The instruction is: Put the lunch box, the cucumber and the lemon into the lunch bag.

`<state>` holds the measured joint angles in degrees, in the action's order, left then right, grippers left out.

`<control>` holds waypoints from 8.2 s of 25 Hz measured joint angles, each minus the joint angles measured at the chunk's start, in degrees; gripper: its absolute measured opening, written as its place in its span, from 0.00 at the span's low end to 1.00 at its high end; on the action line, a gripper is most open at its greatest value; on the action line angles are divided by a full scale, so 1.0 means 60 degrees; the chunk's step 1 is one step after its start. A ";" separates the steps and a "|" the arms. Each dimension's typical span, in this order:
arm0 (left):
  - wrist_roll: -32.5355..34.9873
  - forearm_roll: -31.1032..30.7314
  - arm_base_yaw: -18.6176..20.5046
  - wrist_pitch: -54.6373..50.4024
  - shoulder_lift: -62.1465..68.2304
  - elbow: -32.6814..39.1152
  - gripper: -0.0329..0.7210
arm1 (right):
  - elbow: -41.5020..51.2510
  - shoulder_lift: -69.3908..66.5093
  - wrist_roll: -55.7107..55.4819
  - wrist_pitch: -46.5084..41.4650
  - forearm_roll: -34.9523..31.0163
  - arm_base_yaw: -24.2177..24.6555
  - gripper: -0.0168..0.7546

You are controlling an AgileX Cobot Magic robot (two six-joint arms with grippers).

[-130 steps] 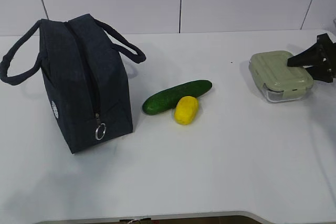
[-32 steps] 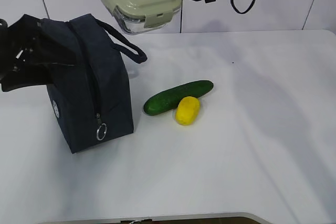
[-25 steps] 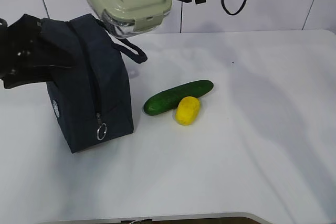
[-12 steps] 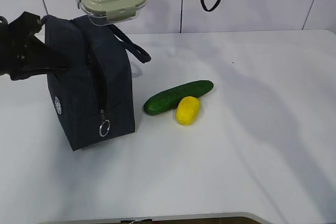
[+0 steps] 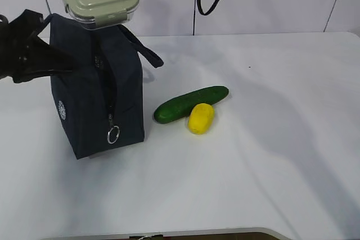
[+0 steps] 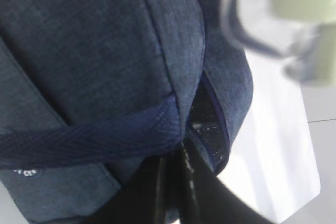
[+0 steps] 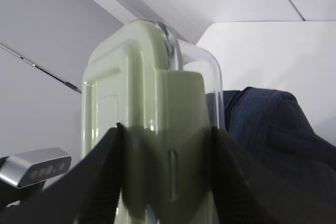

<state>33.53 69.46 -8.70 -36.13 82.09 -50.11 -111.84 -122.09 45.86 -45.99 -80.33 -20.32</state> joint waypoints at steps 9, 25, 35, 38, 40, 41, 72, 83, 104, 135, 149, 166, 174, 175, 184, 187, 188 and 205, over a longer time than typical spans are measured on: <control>0.0330 0.0463 0.0000 0.0000 0.0016 0.0000 0.03 | 0.0000 -0.0516 0.0468 0.0146 0.0004 -0.0171 0.50; 0.0407 0.0497 0.0000 0.0021 0.0016 0.0000 0.03 | 0.0000 -0.0832 0.2116 0.0188 0.3492 -0.1177 0.50; 0.0624 0.0511 0.0000 0.0021 0.0016 0.0000 0.03 | 0.0000 -0.0847 0.2477 0.0695 0.5168 -0.1717 0.50; 0.0643 0.0511 0.0000 -0.0059 0.0016 0.0000 0.03 | 0.0000 -0.0917 0.2605 0.0773 0.5173 -0.1774 0.50; 0.0643 0.0511 0.0000 -0.0149 0.0016 0.0000 0.03 | 0.0000 -0.1023 0.2862 0.0787 0.5240 -0.1875 0.50; 0.0643 0.0511 0.0000 -0.0190 0.0016 0.0000 0.03 | 0.0000 -0.1064 0.3039 0.0787 0.5330 -0.1930 0.50; 0.0679 -0.0310 0.0000 -0.0410 0.0016 0.0000 0.03 | -0.0527 -0.1221 0.3480 0.0410 0.5726 -0.2238 0.62; 0.0679 -0.0534 0.0000 -0.0410 0.0016 0.0000 0.03 | -0.0957 -0.1221 0.3442 0.0125 0.6069 -0.2238 0.64; 0.0686 -0.1940 0.0000 -0.0855 -0.0100 0.0000 0.03 | -0.2481 -0.0294 0.0110 -0.3520 1.0628 -0.1421 0.64; 0.0651 -0.4053 0.0000 -0.1515 -0.1039 0.0000 0.03 | -0.2580 -0.1998 0.4081 -0.4233 1.1977 -0.0585 0.64; 0.0643 -0.4139 0.0000 -0.1574 -0.1039 0.0000 0.03 | -0.2580 -0.2161 0.4954 -0.4216 1.1146 -0.0585 0.82; 0.0629 -0.3917 0.0000 -0.1563 -0.1039 0.0000 0.03 | -0.2580 -0.2518 0.4975 -0.4198 1.0927 -0.0585 0.81; 0.0629 -0.3874 0.0000 -0.1450 -0.1039 0.0000 0.03 | -0.2504 -0.2607 0.4835 -0.4162 1.0872 -0.0585 0.81; 0.0629 -0.3874 0.0000 -0.1450 -0.1039 0.0000 0.03 | -0.2403 -0.2607 0.4826 -0.4144 1.0872 -0.0585 0.81; 0.0629 -0.3862 0.0000 -0.1450 -0.1039 0.0000 0.03 | -0.1815 -0.2628 0.4944 -0.4122 1.0949 -0.0585 0.79; 0.0629 -0.3862 0.0000 -0.1450 -0.1039 0.0000 0.03 | -0.1815 -0.2628 0.4968 -0.4085 1.0949 -0.0585 0.79; 0.0629 -0.3862 0.0000 -0.1450 -0.1039 0.0000 0.03 | -0.1815 -0.2628 0.4968 -0.4085 1.0930 -0.0585 0.79; 0.0629 -0.3854 0.0000 -0.1450 -0.1039 0.0000 0.03 | -0.1815 -0.2628 0.4968 -0.4085 1.0912 -0.0585 0.46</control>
<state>37.30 46.34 -8.70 -44.83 75.86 -50.11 -122.74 -137.86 75.67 -70.51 -14.86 -23.83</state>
